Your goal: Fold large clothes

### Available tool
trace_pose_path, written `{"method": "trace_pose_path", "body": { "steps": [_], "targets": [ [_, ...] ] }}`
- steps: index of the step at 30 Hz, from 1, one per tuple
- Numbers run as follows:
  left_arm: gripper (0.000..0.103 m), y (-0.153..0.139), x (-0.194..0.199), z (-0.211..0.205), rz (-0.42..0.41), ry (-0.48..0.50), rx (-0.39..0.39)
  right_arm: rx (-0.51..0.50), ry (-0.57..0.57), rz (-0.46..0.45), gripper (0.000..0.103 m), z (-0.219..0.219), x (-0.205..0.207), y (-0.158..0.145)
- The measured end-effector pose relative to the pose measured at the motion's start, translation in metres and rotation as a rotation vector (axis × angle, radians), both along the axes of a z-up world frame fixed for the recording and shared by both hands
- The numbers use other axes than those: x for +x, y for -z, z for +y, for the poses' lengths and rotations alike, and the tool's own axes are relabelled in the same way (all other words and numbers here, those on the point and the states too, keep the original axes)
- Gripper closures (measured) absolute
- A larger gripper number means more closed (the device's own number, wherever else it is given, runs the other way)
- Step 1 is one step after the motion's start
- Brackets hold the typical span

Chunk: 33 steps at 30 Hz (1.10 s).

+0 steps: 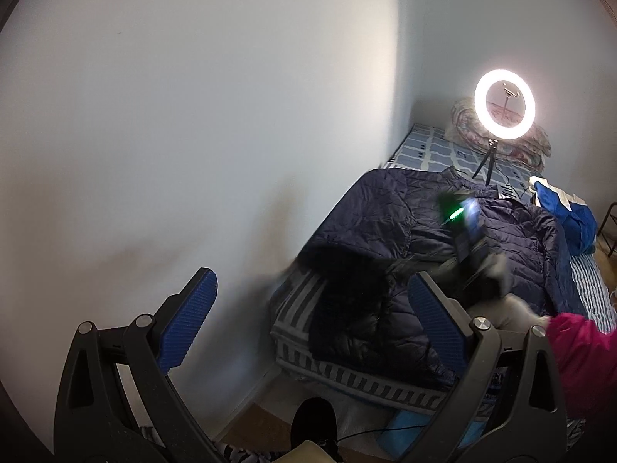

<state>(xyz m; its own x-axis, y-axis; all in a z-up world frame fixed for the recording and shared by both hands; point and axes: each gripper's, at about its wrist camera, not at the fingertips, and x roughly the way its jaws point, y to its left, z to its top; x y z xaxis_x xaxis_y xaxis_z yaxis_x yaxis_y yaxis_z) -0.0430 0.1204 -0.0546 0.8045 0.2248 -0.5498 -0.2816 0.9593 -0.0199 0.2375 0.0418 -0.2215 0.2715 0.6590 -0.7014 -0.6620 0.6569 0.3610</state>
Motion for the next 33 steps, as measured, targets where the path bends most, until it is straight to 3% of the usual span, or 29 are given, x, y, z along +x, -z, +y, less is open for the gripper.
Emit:
{"method": "trace_pose_path", "body": {
  "steps": [5,9,15,17,18,20,21,23,24,25,29,32,33],
  "targets": [
    [0.002,0.003,0.035,-0.015,0.013,0.062,0.021,0.105,0.240,0.038,0.100,-0.080,0.026,-0.022],
    [0.002,0.013,0.076,-0.025,0.045,0.108,-0.022,0.039,0.401,0.019,0.102,-0.135,0.035,-0.022],
    [0.018,0.043,0.159,-0.053,0.171,0.198,-0.008,-0.084,0.507,0.072,0.102,-0.189,0.041,-0.002],
    [0.032,0.058,0.187,-0.064,0.241,0.228,0.027,-0.083,0.482,0.089,0.101,-0.197,0.039,-0.001],
    [0.033,0.062,0.192,-0.066,0.255,0.244,0.021,-0.066,0.466,0.102,0.095,-0.201,0.042,0.001],
    [0.033,0.069,0.206,-0.071,0.271,0.266,0.020,-0.033,0.433,0.130,0.065,-0.202,0.050,0.000],
    [0.033,0.072,0.211,-0.072,0.271,0.268,0.013,-0.018,0.423,0.134,0.058,-0.201,0.055,0.005],
    [0.033,0.077,0.220,-0.071,0.278,0.283,-0.028,0.001,0.391,0.149,0.057,-0.193,0.066,0.008],
    [0.033,0.080,0.225,-0.068,0.283,0.280,-0.046,0.012,0.365,0.173,0.051,-0.188,0.073,0.014],
    [0.033,0.081,0.229,-0.067,0.282,0.283,-0.066,0.021,0.338,0.203,0.038,-0.181,0.084,0.021],
    [0.031,0.079,0.240,-0.061,0.270,0.277,-0.095,-0.009,0.339,0.249,0.034,-0.156,0.119,0.048],
    [0.016,0.077,0.243,-0.051,0.249,0.244,-0.109,-0.026,0.352,0.301,0.033,-0.143,0.138,0.069],
    [0.015,0.077,0.244,-0.048,0.245,0.237,-0.113,-0.026,0.357,0.320,0.033,-0.137,0.144,0.078]
  ]
}}
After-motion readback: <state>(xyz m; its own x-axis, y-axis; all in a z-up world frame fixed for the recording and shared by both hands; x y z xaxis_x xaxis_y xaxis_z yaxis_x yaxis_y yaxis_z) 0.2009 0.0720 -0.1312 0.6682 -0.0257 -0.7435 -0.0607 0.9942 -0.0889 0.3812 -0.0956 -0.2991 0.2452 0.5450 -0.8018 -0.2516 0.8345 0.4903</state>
